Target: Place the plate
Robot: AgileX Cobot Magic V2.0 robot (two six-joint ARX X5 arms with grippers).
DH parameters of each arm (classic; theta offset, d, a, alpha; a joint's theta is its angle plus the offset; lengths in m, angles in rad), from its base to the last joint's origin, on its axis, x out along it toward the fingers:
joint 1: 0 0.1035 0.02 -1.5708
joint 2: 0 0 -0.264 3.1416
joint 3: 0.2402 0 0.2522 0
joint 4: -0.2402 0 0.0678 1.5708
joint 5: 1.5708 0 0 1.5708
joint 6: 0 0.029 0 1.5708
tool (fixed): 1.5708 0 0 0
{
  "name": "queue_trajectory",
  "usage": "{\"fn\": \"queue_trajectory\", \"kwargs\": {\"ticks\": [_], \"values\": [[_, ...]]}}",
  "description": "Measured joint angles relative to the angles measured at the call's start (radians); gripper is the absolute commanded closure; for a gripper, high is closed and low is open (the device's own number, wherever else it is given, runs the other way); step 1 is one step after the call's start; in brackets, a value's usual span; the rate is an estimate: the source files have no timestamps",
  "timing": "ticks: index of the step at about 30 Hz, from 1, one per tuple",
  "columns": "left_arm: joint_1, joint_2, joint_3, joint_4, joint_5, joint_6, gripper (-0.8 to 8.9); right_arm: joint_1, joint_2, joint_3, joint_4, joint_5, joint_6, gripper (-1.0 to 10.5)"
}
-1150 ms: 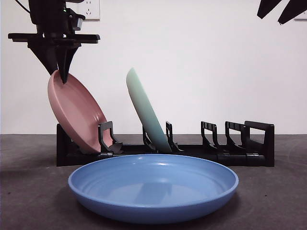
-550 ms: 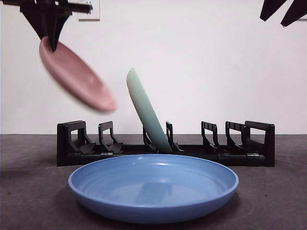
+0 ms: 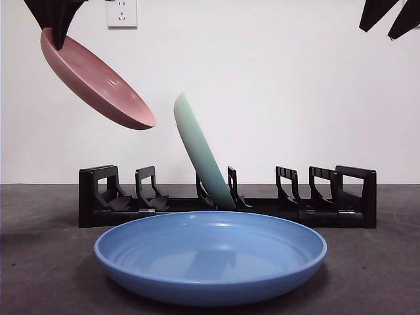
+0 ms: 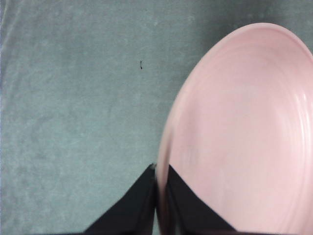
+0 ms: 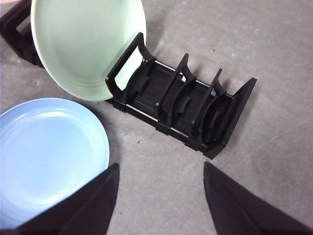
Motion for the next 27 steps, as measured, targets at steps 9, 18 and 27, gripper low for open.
{"fn": "queue_trajectory", "kwargs": {"ticks": [9,18,27], "values": [[0.011,-0.16,-0.031,-0.004,0.0,0.015,7.99,0.0,0.0,0.0,-0.018,0.0,0.0,6.8],[0.01,-0.458,-0.478,0.02,0.043,-0.016,7.99,0.0,0.0,0.0,-0.019,0.0,0.0,6.8],[-0.002,-0.895,-1.049,0.25,0.257,-0.146,7.99,0.0,0.0,0.0,-0.021,0.0,0.0,6.8]]}}
